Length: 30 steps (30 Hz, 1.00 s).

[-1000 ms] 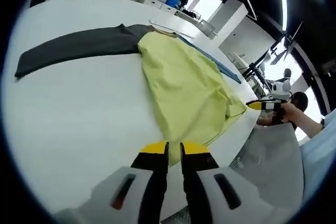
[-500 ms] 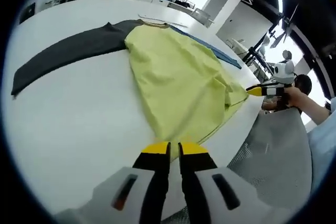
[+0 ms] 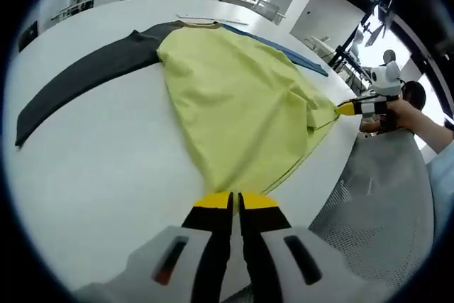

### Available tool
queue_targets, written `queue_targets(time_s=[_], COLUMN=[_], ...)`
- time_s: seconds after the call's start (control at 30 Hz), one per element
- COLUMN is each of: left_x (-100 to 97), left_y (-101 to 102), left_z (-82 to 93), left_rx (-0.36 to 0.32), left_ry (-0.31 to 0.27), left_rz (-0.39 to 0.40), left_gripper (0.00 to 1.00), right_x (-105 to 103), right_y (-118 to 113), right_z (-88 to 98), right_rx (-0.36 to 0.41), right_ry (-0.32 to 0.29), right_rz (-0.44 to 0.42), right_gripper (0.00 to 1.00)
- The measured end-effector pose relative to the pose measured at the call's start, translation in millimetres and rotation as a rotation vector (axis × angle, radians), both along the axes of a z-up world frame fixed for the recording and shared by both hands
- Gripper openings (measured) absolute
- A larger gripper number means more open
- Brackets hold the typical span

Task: Fold the garment on the visible template until the final outline fits inside the template.

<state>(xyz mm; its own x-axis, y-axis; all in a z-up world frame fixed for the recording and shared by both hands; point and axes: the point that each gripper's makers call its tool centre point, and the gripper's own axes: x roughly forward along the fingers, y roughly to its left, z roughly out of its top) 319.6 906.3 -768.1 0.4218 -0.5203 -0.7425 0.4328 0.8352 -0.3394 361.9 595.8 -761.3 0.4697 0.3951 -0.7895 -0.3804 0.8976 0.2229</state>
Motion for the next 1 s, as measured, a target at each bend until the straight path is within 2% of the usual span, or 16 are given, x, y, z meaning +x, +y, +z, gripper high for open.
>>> queue_targets(time_s=[0.23, 0.33, 0.5, 0.7, 0.8, 0.83, 0.87, 0.93, 1.0], left_x=[0.2, 0.7, 0.1, 2.9, 3.0, 3.3, 2.9, 1.0, 0.2], left_y=[1, 6, 13, 11, 13, 12, 11, 6, 4], left_z=[1.0, 5.7, 2.3, 0.9, -0.2, -0.4, -0.4, -0.3, 1.1], left_rx=[-0.007, 0.014, 0.048, 0.079, 0.153, 0.196, 0.211, 0.205, 0.18], left_ry=[0.002, -0.016, -0.013, -0.023, -0.056, -0.089, -0.098, -0.093, -0.079], left_rz=[0.011, 0.014, 0.013, 0.005, -0.055, -0.11, -0.13, -0.141, -0.131], left_gripper=[0.01, 0.04, 0.03, 0.02, 0.0, 0.0, 0.0, 0.02, 0.07], right_x=[0, -1, -2, -2, -2, -2, -2, -2, -2], right_y=[-4, -5, -5, -4, -5, -5, -5, -6, -6], right_z=[1.6, 2.2, 2.0, 2.8, 2.1, 1.9, 1.9, 2.2, 2.6], right_rx=[0.006, 0.015, 0.016, 0.021, 0.025, 0.026, 0.027, 0.028, 0.028], right_ry=[0.008, 0.01, 0.012, 0.012, 0.016, 0.016, 0.016, 0.018, 0.016], right_rz=[-0.001, -0.009, -0.007, -0.006, -0.007, -0.008, -0.008, -0.008, -0.009], right_gripper=[0.03, 0.03, 0.02, 0.0, 0.0, 0.0, 0.0, 0.0, 0.0])
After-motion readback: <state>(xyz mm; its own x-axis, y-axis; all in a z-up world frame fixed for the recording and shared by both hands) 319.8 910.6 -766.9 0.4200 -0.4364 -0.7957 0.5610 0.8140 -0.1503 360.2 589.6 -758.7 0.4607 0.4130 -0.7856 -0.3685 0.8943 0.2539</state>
